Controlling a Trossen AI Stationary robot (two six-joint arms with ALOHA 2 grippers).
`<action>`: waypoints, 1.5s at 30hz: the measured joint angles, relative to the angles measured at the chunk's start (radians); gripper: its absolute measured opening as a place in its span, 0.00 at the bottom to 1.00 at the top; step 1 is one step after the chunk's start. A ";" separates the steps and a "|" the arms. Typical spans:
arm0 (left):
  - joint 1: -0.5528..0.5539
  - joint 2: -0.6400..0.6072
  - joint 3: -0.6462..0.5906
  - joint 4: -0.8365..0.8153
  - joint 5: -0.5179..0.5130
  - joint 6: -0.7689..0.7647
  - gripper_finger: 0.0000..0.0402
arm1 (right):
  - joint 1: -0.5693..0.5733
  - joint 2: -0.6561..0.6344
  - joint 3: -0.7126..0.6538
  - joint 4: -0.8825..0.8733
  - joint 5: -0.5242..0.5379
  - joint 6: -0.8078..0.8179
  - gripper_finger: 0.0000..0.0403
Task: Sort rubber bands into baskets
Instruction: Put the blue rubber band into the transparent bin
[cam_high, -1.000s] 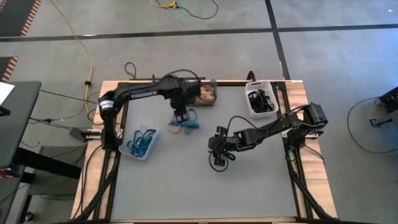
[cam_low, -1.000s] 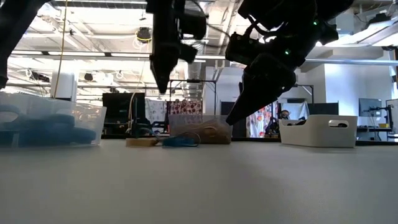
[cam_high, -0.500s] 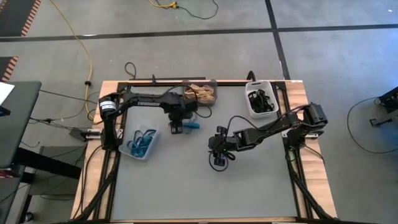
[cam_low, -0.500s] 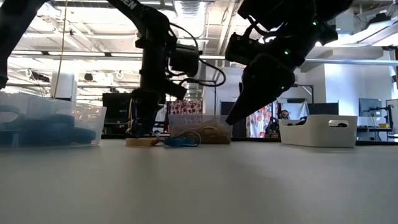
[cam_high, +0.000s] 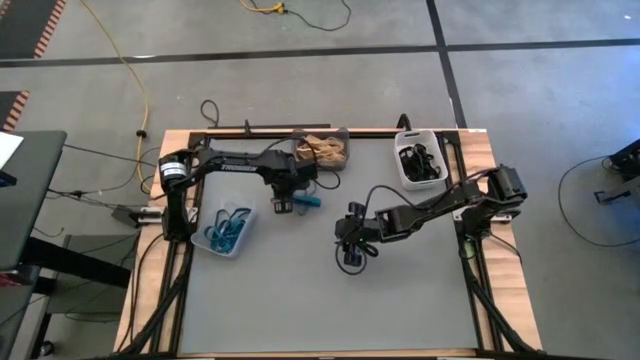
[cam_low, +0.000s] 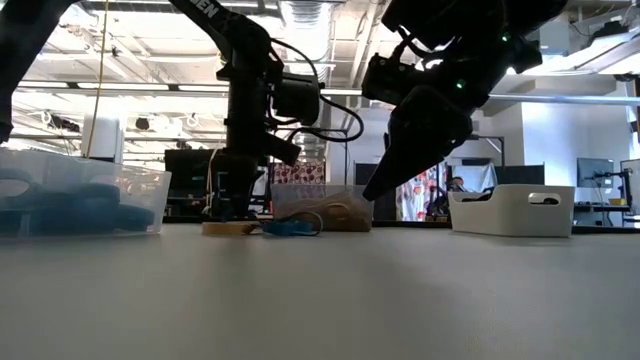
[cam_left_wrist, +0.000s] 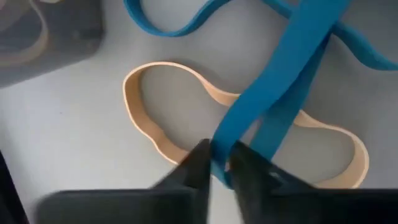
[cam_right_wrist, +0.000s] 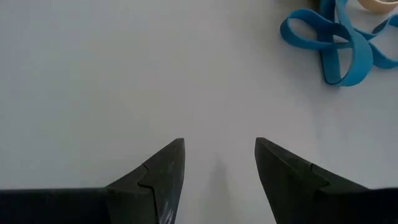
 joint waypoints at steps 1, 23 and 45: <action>0.000 0.000 0.000 0.000 -0.001 0.007 0.08 | 0.000 0.000 0.000 0.000 0.000 0.000 0.55; -0.117 -0.001 0.557 -0.583 -0.283 -0.070 0.00 | 0.000 0.000 0.000 0.000 0.000 0.000 0.55; -0.190 -0.013 0.882 -0.646 -0.179 -0.140 0.00 | 0.001 0.000 0.000 0.002 0.000 0.003 0.55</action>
